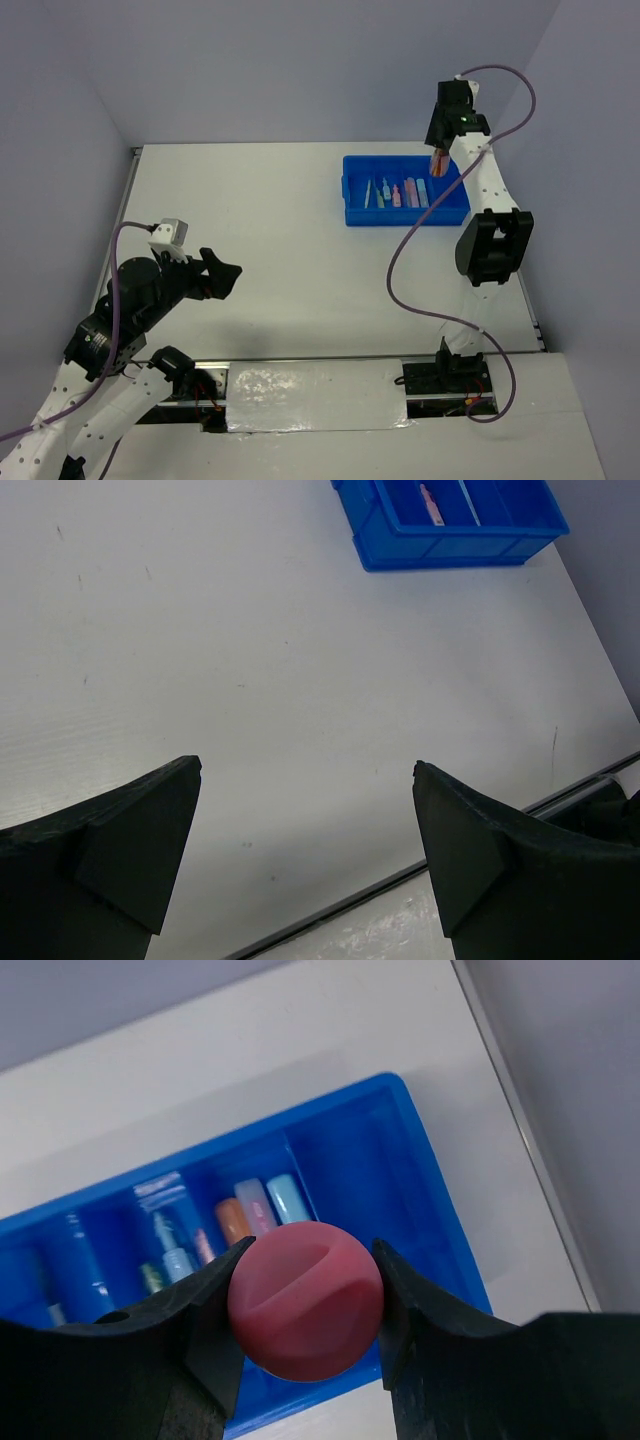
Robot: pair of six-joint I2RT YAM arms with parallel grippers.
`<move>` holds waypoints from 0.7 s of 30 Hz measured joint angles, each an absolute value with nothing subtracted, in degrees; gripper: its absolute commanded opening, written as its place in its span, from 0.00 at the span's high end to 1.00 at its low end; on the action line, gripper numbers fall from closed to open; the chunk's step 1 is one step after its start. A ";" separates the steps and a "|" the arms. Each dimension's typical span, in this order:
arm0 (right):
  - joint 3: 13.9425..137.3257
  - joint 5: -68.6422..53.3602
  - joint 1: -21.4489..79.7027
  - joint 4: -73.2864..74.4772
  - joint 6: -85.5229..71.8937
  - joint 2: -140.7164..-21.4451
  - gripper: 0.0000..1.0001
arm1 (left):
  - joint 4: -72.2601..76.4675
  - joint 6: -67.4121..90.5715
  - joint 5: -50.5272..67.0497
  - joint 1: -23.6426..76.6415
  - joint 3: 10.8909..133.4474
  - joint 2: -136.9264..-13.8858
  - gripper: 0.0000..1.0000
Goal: Sort the stationery into containers
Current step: Place the stationery in the storage box.
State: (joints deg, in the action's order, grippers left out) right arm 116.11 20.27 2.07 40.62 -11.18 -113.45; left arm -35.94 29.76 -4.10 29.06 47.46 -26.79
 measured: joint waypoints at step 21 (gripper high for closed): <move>121.80 29.91 0.60 47.33 -11.68 -125.62 1.00 | -35.70 28.67 -3.05 29.06 47.31 -25.93 0.01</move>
State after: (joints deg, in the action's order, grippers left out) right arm 121.80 29.91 0.60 47.33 -11.68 -125.62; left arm -35.70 28.67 -3.05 29.06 47.31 -25.93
